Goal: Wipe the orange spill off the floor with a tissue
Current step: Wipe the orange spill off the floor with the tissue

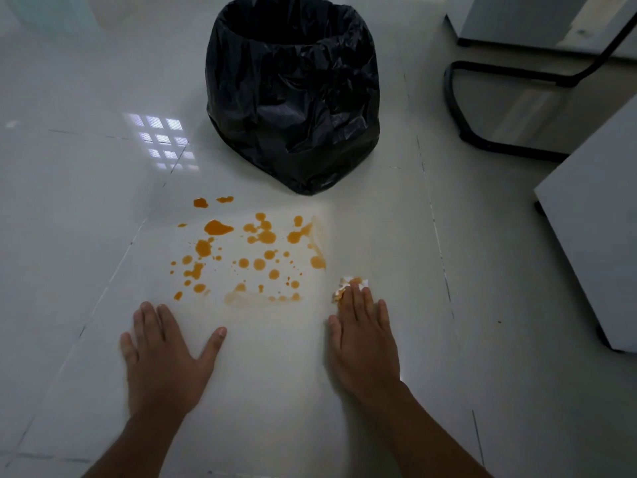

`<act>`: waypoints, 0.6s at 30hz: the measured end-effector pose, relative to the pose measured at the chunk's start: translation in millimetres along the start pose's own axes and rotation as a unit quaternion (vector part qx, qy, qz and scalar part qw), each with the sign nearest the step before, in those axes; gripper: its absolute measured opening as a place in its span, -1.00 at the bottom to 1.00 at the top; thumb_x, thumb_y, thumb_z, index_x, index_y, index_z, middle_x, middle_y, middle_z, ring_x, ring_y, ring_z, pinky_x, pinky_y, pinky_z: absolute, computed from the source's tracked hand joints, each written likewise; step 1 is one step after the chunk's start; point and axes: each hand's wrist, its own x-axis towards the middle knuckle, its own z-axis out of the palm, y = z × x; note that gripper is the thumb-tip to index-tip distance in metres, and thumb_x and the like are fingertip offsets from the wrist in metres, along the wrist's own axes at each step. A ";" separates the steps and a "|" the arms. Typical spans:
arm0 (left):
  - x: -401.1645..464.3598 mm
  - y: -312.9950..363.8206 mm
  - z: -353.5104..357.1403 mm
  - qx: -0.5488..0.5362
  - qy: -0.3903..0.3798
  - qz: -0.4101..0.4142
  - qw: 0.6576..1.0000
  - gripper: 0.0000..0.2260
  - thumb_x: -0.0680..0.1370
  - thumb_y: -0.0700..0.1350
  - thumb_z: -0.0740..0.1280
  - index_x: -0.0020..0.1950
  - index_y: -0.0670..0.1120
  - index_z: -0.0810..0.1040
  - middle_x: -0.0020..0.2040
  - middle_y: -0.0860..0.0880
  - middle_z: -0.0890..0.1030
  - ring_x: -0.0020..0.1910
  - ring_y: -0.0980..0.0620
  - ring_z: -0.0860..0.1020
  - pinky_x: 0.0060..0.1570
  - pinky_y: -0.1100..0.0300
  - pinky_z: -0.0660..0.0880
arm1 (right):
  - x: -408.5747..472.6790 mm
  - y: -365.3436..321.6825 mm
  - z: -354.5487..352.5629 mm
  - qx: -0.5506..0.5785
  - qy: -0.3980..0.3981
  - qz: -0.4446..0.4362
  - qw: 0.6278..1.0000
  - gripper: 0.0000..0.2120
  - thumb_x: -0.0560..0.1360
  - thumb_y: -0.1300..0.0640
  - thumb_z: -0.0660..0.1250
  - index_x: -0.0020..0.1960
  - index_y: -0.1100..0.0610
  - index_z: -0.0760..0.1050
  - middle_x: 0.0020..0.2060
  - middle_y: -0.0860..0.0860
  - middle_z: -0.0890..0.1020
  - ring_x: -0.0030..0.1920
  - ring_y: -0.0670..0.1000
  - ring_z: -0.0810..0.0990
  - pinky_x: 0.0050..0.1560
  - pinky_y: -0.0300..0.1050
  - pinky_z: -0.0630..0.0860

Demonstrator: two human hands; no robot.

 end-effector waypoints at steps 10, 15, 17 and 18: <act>-0.1 -3.7 4.0 0.002 0.002 0.005 1.000 0.01 0.45 0.48 -0.06 0.54 -0.35 0.17 0.57 -0.35 0.17 0.59 -0.24 0.09 0.54 -0.22 0.04 | 32.8 17.2 -15.2 0.118 -0.026 0.060 0.991 -0.29 0.66 -0.12 -0.01 0.59 0.26 -0.22 0.60 0.15 -0.15 0.59 0.07 -0.23 0.56 -0.04 -0.28; -1.2 -3.3 1.6 -0.002 -0.001 0.005 1.000 0.06 0.41 0.52 -0.05 0.55 -0.34 0.17 0.57 -0.34 0.17 0.59 -0.23 0.09 0.55 -0.22 0.04 | 53.0 6.0 -14.5 0.132 -0.054 0.019 0.990 -0.25 0.66 -0.16 0.00 0.59 0.24 -0.27 0.59 0.12 -0.22 0.58 0.04 -0.31 0.54 -0.07 -0.33; -0.8 -3.7 1.8 -0.004 0.002 0.009 1.000 0.09 0.39 0.54 -0.03 0.53 -0.35 0.19 0.56 -0.34 0.19 0.59 -0.24 0.11 0.54 -0.22 0.05 | 58.9 -1.0 -14.1 0.138 -0.070 -0.007 0.988 -0.25 0.65 -0.18 0.00 0.59 0.22 -0.27 0.59 0.11 -0.24 0.57 0.03 -0.33 0.54 -0.07 -0.33; -1.0 -3.4 2.1 -0.005 0.004 0.009 1.000 0.10 0.37 0.55 -0.02 0.53 -0.35 0.20 0.55 -0.35 0.20 0.58 -0.25 0.13 0.53 -0.23 0.06 | 60.2 -4.0 -14.3 0.140 -0.070 -0.020 0.987 -0.25 0.65 -0.18 0.01 0.60 0.22 -0.24 0.59 0.11 -0.23 0.57 0.04 -0.33 0.54 -0.04 -0.32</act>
